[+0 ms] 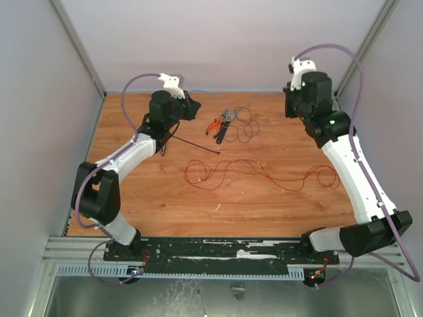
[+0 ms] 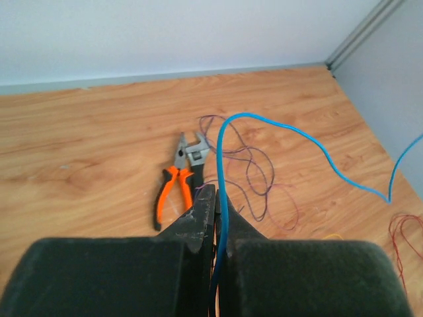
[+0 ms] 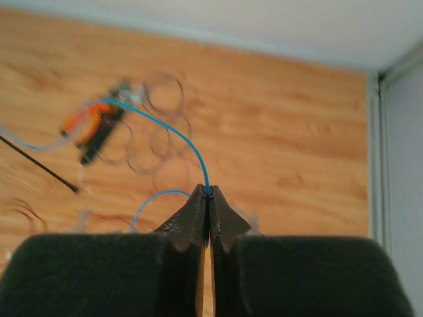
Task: Zip-tie the wires
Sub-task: Straighten the cable at the center of the board.
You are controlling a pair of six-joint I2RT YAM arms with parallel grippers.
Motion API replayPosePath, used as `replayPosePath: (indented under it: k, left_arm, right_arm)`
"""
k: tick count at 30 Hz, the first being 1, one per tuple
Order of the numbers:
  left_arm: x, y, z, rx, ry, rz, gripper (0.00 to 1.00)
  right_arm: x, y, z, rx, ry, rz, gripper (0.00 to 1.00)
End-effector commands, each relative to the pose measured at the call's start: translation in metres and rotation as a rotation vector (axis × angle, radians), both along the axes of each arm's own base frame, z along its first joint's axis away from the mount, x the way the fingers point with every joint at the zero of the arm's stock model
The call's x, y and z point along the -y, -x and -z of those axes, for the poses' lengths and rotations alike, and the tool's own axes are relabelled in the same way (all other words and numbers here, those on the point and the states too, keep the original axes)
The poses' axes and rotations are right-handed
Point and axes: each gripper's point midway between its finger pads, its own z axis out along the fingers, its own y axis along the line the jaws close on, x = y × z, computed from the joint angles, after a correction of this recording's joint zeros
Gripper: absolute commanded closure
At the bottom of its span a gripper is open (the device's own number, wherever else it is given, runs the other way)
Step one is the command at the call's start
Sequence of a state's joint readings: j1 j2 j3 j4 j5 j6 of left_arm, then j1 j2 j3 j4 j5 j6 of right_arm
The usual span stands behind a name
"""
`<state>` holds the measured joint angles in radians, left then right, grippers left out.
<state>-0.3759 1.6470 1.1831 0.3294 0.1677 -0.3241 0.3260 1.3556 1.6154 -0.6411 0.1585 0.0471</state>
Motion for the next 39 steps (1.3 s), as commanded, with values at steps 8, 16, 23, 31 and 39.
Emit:
replayPosePath:
  k: [8,16,23,31,39]
  left_arm:
    - [-0.031,0.072,0.037,-0.183,-0.139,-0.083,1.00]
    - [-0.028,0.122,0.061,-0.261,-0.139,-0.059,1.00]
    - [-0.017,0.143,0.076,-0.303,-0.143,-0.023,1.00]
    - [-0.011,0.140,0.094,-0.350,-0.163,-0.035,1.00]
    - [-0.013,0.135,0.118,-0.401,-0.220,-0.061,1.00]
  right_arm:
    - [0.062,0.060,0.135,-0.378,0.254,0.188,1.00]
    - [0.082,0.086,0.181,-0.503,0.344,0.247,1.00]
    - [0.086,0.091,0.202,-0.555,0.369,0.256,1.00]
    - [0.085,0.080,0.224,-0.605,0.395,0.277,1.00]
    - [0.084,0.071,0.259,-0.699,0.431,0.279,1.00]
